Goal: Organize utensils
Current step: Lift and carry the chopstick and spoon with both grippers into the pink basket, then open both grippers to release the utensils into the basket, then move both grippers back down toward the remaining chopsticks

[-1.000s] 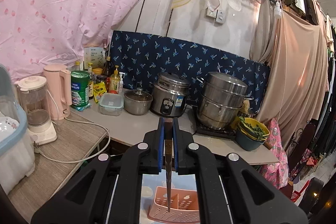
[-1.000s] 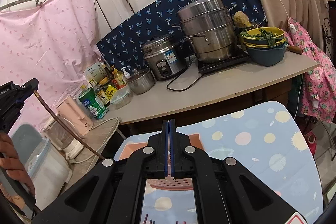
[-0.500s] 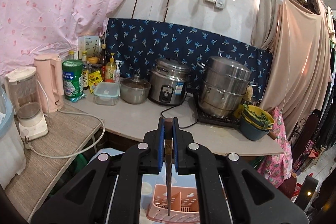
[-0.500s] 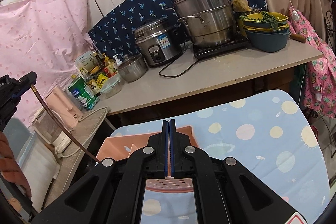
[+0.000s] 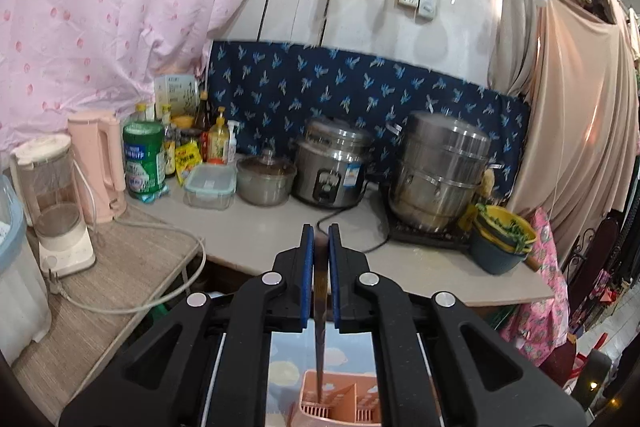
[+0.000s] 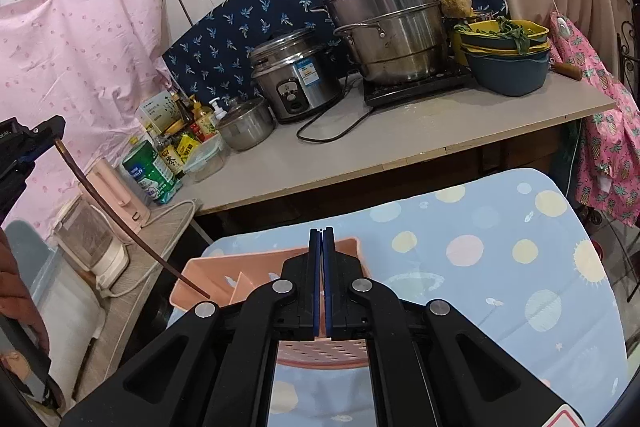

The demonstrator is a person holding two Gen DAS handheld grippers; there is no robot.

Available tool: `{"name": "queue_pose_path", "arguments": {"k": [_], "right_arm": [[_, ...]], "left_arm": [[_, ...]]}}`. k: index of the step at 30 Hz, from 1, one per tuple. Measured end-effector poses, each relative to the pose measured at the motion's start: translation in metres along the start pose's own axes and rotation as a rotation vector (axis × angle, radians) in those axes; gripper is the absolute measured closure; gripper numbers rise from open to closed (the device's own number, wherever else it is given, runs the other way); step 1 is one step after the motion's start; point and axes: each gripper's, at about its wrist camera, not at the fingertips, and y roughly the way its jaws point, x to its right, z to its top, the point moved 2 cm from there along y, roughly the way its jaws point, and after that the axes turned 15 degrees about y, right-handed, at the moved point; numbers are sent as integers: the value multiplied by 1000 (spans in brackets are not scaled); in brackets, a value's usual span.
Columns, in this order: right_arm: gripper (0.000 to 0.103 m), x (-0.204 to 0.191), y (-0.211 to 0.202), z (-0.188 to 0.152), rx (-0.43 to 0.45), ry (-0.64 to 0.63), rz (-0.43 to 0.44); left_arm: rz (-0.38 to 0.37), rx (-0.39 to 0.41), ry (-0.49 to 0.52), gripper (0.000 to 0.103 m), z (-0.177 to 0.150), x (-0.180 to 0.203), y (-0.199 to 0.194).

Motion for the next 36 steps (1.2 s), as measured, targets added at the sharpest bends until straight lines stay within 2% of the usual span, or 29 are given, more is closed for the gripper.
{"name": "queue_pose_path", "arguments": {"k": [2, 6, 7, 9, 12, 19, 22, 26, 30, 36], "right_arm": [[96, 3, 1, -2, -1, -2, -10], [76, 5, -5, -3, 20, -10, -30], [72, 5, -10, -4, 29, -7, -30], [68, 5, -19, -5, 43, -7, -26], [63, 3, -36, -11, 47, -12, -24], [46, 1, -100, -51, 37, -32, -21], [46, 8, -128, -77, 17, -32, -31], [44, 21, -161, -115, 3, -44, -57], [44, 36, -186, -153, -21, -53, -88], [44, 58, -201, -205, -59, -77, -153]], "left_arm": [[-4, -30, -4, 92, -9, -2, 6], [5, -59, 5, 64, -22, -3, 3], [9, -61, 12, 60, -23, -3, 0], [11, -67, 23, 47, -27, -4, -9], [9, -90, 39, 35, -34, -6, -25], [-69, -211, 52, 28, -77, -11, -81], [-108, -278, 50, 27, -110, -10, -105], [-122, -354, 71, 27, -159, -6, -139], [-128, -400, 82, 27, -200, -1, -164], [-109, -450, 118, 27, -253, 8, -188]]}}
